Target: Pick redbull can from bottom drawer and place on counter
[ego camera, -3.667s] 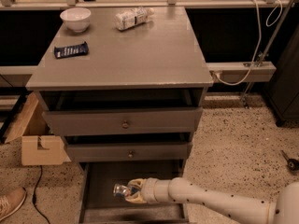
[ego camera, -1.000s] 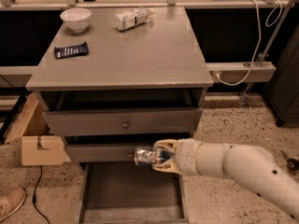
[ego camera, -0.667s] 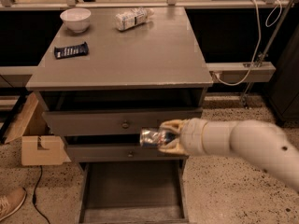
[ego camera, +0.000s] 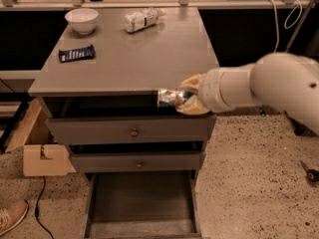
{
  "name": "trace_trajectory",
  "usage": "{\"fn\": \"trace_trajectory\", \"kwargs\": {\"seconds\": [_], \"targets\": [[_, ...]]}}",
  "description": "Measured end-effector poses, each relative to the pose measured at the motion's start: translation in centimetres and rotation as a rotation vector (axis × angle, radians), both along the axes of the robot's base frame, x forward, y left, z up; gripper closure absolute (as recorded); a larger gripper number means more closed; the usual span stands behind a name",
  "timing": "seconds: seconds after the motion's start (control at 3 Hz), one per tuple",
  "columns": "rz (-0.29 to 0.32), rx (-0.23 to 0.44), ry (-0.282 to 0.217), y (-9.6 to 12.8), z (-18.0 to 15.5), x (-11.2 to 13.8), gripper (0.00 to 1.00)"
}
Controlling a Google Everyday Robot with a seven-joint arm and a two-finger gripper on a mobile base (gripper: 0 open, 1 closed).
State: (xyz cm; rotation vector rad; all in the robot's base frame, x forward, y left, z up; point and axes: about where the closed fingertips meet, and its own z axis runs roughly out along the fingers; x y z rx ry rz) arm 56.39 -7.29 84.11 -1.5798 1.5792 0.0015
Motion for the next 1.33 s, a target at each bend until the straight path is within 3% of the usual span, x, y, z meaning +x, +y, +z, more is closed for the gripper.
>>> {"fn": "trace_trajectory", "kwargs": {"seconds": [0.67,1.33], "targets": [[0.013,0.002,-0.004,1.7,6.0,7.3,1.00],[0.030,0.072,0.041,5.0,6.9,13.7,1.00]]}}
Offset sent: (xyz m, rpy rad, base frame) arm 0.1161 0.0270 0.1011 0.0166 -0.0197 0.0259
